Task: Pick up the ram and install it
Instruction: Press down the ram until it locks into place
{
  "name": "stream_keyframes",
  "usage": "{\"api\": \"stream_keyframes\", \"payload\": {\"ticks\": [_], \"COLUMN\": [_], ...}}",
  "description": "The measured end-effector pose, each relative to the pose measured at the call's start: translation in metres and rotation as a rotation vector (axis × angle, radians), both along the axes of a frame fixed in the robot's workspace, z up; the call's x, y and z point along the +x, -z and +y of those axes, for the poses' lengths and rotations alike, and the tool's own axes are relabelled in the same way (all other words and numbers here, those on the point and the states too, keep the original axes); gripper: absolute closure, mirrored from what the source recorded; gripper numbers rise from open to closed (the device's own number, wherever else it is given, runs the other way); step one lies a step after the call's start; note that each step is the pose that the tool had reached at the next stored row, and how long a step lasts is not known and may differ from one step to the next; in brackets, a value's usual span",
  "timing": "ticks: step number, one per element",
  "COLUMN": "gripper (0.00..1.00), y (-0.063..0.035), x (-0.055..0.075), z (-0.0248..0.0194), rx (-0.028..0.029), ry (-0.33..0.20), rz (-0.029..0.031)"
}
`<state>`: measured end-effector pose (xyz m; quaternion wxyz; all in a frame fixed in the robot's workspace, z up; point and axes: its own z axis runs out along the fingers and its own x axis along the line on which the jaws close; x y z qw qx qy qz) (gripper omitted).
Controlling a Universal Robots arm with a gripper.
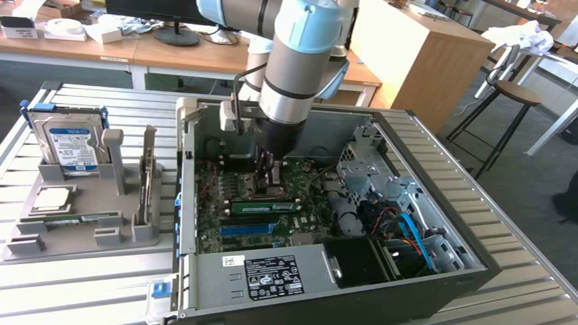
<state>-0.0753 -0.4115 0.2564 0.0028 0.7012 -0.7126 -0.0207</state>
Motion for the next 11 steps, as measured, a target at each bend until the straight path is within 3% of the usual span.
{"api": "stream_keyframes", "payload": {"ticks": [11], "gripper": [0.9], "y": [0.0], "x": [-0.007], "z": [0.0], "rx": [0.0], "ry": [0.0], "rz": [0.0]}}
